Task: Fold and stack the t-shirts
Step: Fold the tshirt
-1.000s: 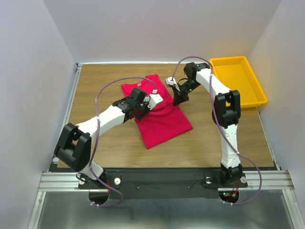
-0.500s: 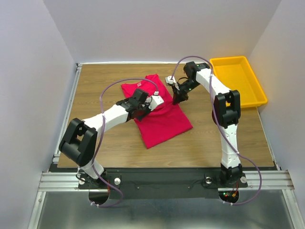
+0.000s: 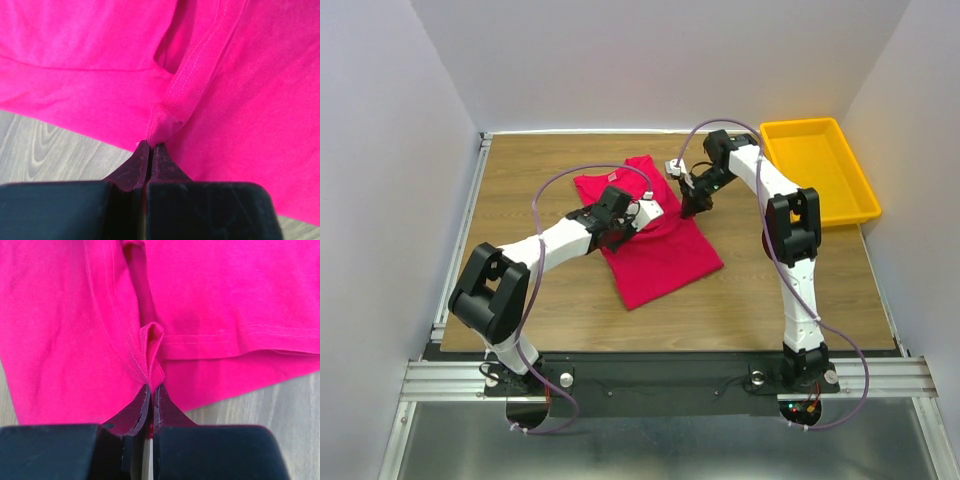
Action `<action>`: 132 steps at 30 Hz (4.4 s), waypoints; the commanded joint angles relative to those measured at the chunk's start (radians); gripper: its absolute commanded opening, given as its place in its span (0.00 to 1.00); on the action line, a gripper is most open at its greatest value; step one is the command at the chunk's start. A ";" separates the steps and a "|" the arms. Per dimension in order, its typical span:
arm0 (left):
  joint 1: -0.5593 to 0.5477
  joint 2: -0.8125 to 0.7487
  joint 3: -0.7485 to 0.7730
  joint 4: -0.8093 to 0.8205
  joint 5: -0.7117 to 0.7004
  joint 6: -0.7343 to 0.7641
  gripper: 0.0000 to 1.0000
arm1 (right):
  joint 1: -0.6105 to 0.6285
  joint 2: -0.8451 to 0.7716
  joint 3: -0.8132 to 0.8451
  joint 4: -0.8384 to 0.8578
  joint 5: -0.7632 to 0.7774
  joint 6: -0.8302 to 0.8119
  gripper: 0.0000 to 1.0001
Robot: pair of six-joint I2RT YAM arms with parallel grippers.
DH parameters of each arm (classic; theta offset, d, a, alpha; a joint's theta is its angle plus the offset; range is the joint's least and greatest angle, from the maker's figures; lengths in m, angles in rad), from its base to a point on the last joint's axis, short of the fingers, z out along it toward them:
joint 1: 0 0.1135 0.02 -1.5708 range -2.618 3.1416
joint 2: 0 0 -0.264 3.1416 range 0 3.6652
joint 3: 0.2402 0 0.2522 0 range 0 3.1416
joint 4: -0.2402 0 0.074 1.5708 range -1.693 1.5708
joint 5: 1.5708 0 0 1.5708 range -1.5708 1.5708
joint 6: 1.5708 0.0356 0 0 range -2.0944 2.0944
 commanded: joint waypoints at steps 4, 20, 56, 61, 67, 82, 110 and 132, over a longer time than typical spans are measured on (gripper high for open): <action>0.030 -0.012 0.013 0.052 -0.035 0.027 0.00 | 0.005 0.020 0.069 0.052 -0.003 0.043 0.01; 0.050 0.060 0.059 0.080 -0.018 0.039 0.00 | 0.005 0.059 0.105 0.084 0.008 0.088 0.04; 0.085 -0.003 0.096 0.199 -0.176 -0.057 0.62 | -0.021 -0.055 -0.029 0.520 0.152 0.589 0.59; 0.117 -0.102 0.086 0.268 -0.157 -0.114 0.85 | -0.022 -0.176 -0.134 0.649 0.210 0.778 0.58; 0.126 -0.262 0.011 0.300 -0.134 -0.287 0.88 | -0.024 -0.349 -0.332 0.718 0.184 0.871 0.57; 0.045 -0.553 -0.542 0.445 0.227 -1.045 0.90 | -0.027 -0.917 -1.151 0.608 0.057 0.032 0.66; -0.521 -0.377 -0.399 0.092 -0.177 -0.103 0.88 | -0.188 -0.615 -0.906 0.186 -0.107 -0.334 0.67; -0.517 -0.084 -0.264 -0.003 -0.332 -0.211 0.81 | -0.185 -0.555 -0.857 0.187 -0.067 -0.314 0.66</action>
